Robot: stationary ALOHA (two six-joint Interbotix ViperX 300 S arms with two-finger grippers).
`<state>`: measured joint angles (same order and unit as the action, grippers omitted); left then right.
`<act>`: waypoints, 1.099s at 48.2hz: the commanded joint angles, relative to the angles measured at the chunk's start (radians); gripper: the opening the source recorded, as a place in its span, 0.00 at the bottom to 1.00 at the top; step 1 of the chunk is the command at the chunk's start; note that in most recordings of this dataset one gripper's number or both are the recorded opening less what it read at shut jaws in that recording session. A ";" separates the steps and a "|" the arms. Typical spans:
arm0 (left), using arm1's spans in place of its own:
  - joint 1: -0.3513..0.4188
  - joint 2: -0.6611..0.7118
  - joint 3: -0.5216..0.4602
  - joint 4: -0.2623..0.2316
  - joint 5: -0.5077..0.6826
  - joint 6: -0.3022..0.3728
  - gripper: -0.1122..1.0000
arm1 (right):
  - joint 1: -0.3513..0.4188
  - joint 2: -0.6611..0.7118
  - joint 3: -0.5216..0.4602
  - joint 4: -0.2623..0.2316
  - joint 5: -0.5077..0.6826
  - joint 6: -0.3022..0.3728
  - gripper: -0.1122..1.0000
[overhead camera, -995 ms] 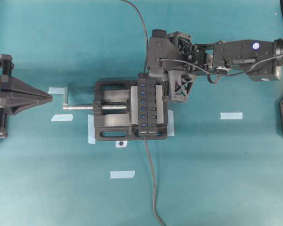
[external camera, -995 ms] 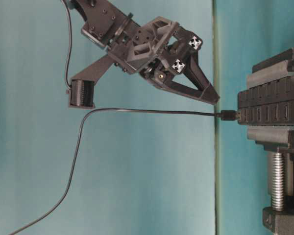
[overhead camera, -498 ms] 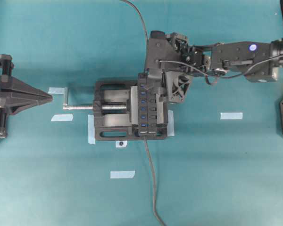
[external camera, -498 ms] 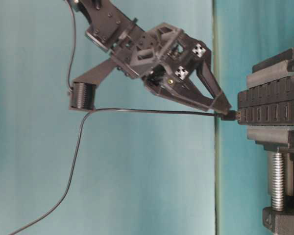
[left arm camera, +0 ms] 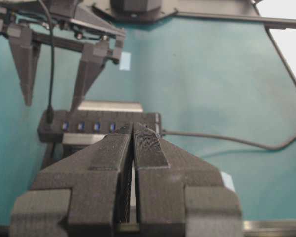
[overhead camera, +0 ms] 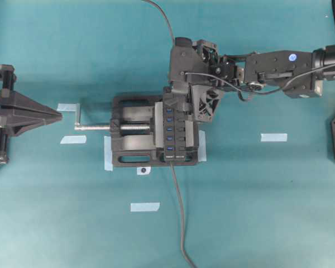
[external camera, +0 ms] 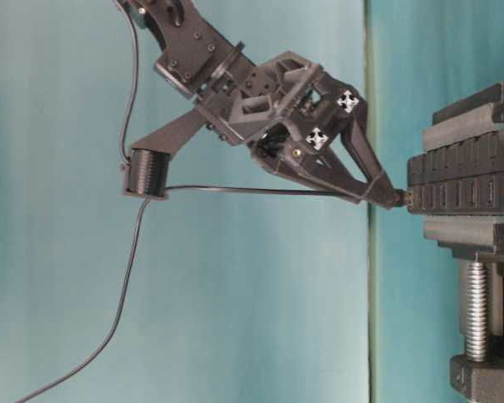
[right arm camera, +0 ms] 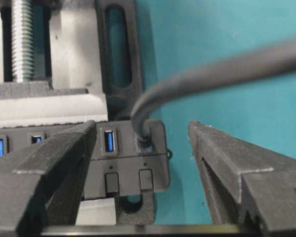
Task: Insert the USB into the center port of the fixed hub
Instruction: 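Close the right gripper on the USB cable near its plug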
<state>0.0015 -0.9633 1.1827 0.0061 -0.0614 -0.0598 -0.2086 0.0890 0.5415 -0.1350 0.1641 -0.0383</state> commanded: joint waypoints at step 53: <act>0.002 -0.015 -0.020 0.002 0.015 -0.006 0.10 | 0.006 -0.025 -0.029 0.006 -0.015 0.069 0.16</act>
<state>0.0015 -0.9802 1.1827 0.0077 -0.0491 -0.0629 -0.2056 0.0966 0.5354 -0.1319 0.1534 0.0215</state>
